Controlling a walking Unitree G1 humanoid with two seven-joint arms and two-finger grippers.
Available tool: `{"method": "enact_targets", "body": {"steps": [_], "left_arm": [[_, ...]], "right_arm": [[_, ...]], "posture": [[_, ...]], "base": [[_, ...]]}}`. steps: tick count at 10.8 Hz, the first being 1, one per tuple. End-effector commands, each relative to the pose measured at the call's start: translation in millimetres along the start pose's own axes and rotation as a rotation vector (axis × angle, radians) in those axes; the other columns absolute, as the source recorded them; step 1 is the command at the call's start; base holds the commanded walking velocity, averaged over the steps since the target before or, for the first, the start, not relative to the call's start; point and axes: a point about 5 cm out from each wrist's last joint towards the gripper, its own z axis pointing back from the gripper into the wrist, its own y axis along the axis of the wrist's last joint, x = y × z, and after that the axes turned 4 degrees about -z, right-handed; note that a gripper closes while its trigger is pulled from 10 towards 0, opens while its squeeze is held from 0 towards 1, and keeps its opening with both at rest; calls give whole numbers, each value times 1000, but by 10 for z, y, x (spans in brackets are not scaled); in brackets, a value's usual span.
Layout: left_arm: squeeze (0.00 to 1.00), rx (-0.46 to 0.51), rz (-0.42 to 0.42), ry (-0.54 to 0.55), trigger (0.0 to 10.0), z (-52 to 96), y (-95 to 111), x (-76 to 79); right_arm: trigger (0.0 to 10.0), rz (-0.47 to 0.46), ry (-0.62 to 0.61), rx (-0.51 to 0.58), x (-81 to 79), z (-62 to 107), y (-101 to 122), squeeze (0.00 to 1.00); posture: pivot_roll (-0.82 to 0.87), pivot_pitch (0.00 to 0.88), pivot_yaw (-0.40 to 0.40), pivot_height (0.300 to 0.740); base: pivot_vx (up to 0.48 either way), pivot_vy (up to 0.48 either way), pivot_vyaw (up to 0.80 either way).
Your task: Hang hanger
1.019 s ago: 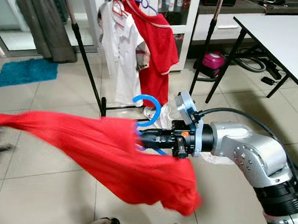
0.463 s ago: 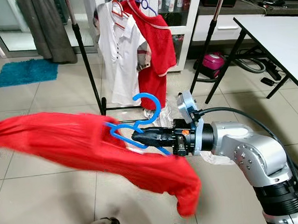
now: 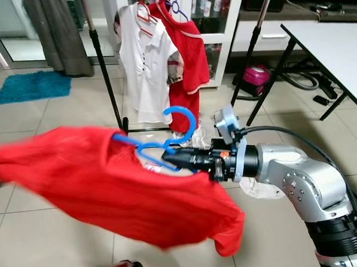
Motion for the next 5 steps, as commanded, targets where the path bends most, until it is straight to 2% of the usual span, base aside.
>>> {"method": "enact_targets", "body": {"steps": [1,3,4,5], "left_arm": [[1000,-27,-4,-15,10000,33,-32,31],[1000,-131,-88,-76,10000,129,-141,95],[1000,-161,-151,-196,10000,166,-146,324],[173,-134,-162,-270,10000,182,-109,506]], "right_arm": [[10000,0,-57,26,49,48,46,0],[10000,-9,-261,63,256,36,20,0],[10000,19,-472,70,400,62,-36,0],[10000,37,-591,80,458,82,-95,0]], "posture": [[1,76,4,740],[-10,87,15,740],[-24,90,27,740],[-37,88,34,740]], "base": [[0,0,0],[0,0,0],[0,0,0],[0,0,0]]}}
